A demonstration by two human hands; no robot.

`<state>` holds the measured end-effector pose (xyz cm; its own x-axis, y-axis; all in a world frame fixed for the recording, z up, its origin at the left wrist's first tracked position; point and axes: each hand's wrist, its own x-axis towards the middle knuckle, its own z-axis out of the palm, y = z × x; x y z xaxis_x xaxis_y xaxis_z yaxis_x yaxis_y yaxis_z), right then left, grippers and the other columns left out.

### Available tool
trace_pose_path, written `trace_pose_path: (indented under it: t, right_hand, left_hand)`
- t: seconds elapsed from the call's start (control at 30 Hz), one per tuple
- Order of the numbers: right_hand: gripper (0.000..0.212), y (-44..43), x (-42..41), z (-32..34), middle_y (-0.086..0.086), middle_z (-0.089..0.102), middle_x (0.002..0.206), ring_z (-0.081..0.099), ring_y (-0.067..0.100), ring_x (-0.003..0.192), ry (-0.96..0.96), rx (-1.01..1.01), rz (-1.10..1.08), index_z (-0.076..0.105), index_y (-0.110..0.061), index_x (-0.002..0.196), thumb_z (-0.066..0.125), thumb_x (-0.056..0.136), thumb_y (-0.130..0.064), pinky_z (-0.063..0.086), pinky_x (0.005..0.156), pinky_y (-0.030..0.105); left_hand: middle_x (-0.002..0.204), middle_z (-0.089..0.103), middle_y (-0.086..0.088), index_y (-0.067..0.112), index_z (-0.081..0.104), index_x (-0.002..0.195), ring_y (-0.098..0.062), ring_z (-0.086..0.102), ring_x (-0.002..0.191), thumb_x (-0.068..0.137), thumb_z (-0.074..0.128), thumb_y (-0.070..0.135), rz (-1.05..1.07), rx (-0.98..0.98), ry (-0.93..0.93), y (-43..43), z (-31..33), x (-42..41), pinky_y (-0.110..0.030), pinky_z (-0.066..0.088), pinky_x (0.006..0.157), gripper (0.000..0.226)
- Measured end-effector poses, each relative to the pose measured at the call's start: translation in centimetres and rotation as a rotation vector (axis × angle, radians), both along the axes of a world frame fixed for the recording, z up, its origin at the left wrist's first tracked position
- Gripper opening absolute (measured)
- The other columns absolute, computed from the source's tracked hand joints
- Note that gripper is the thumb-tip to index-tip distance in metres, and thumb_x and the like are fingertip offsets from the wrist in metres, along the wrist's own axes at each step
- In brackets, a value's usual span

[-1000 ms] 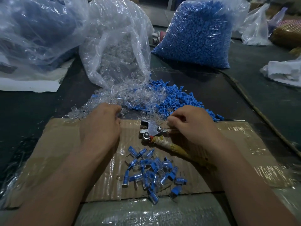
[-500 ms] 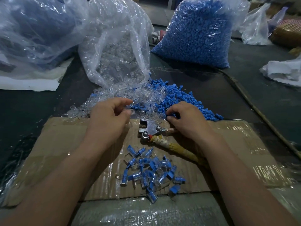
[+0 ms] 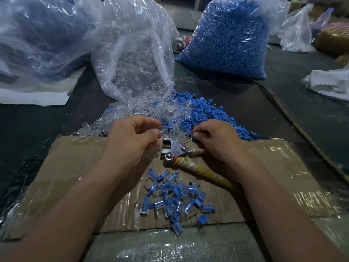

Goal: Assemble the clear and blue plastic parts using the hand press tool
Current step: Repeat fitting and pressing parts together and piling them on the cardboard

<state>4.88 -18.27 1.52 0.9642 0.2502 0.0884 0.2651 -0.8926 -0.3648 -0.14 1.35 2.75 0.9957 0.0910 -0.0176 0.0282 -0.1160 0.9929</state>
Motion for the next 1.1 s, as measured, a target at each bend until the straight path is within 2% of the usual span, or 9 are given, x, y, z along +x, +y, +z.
trace_pose_path:
  t: [0.17,0.33,0.47,0.57,0.67,0.77,0.97,1.1]
  right_hand:
    - [0.026,-0.6,-0.2,0.4,-0.006,0.062,0.113,0.053,0.010,0.101,0.105,0.022,0.007,0.066,-0.023,0.109,0.056,0.088,-0.010,0.041,0.085,0.026]
    - [0.030,-0.5,-0.2,0.4,-0.012,0.057,0.095,0.048,-0.002,0.081,0.077,0.097,0.007,0.065,-0.021,0.109,0.060,0.085,-0.004,0.036,0.069,0.008]
    - [0.026,-0.5,-0.6,0.7,-0.011,0.057,0.092,0.049,0.000,0.083,-0.030,0.163,0.000,0.067,-0.017,0.105,0.061,0.084,-0.002,0.036,0.069,0.006]
    - [0.027,-0.2,-1.2,1.3,-0.017,0.057,0.084,0.054,-0.007,0.076,-0.103,0.366,-0.016,0.068,-0.020,0.100,0.065,0.081,-0.001,0.040,0.071,0.001]
    - [0.032,0.4,-2.2,2.1,-0.019,0.060,0.080,0.059,-0.009,0.075,-0.098,0.614,-0.004,0.063,-0.031,0.086,0.068,0.078,0.000,0.044,0.069,0.004]
    - [0.032,1.5,-3.3,2.4,-0.014,0.063,0.079,0.061,-0.004,0.074,-0.051,0.732,0.025,0.061,-0.034,0.082,0.069,0.077,-0.003,0.046,0.066,0.007]
    - [0.031,3.5,-4.5,2.4,-0.011,0.063,0.085,0.062,0.003,0.079,-0.093,0.769,0.135,0.060,-0.034,0.083,0.069,0.078,-0.005,0.051,0.073,0.015]
    - [0.032,4.0,-4.6,2.0,-0.015,0.060,0.082,0.060,0.000,0.079,-0.140,0.739,0.145,0.060,-0.032,0.080,0.067,0.078,0.000,0.048,0.071,0.011]
  left_hand:
    - [0.069,0.068,-0.004,0.018,0.065,0.084,-0.002,0.063,0.054,0.082,0.060,-0.002,-0.009,0.024,-0.014,-0.1,0.2,-0.1,-0.010,0.047,0.049,0.021]
    - [0.066,0.068,-0.003,0.019,0.065,0.083,-0.005,0.064,0.055,0.082,0.061,-0.002,-0.010,0.019,0.012,-0.2,0.2,-0.1,-0.019,0.054,0.051,0.021]
    - [0.065,0.069,-0.003,0.018,0.066,0.085,-0.005,0.064,0.056,0.082,0.062,-0.001,-0.004,0.015,0.018,-0.2,0.0,0.0,-0.018,0.054,0.053,0.019]
    - [0.067,0.069,-0.003,0.018,0.066,0.085,-0.005,0.064,0.056,0.082,0.062,-0.001,-0.009,0.023,0.007,-0.1,0.0,0.0,-0.016,0.052,0.053,0.019]
    - [0.070,0.070,-0.003,0.019,0.065,0.083,-0.007,0.065,0.058,0.082,0.062,0.000,-0.016,0.013,0.003,-0.3,0.1,-0.2,-0.018,0.055,0.055,0.019]
    - [0.069,0.070,-0.002,0.020,0.065,0.080,-0.008,0.066,0.057,0.080,0.064,0.003,-0.019,0.023,-0.011,-0.6,0.1,-0.5,-0.019,0.054,0.053,0.018]
    - [0.066,0.069,-0.003,0.016,0.063,0.078,-0.009,0.066,0.055,0.078,0.065,0.002,-0.031,0.002,-0.015,-0.9,0.3,-0.5,-0.019,0.054,0.051,0.014]
    - [0.068,0.069,-0.005,0.015,0.063,0.079,-0.011,0.067,0.056,0.077,0.065,0.001,-0.057,-0.003,-0.033,-1.1,0.2,-0.6,-0.018,0.053,0.051,0.014]
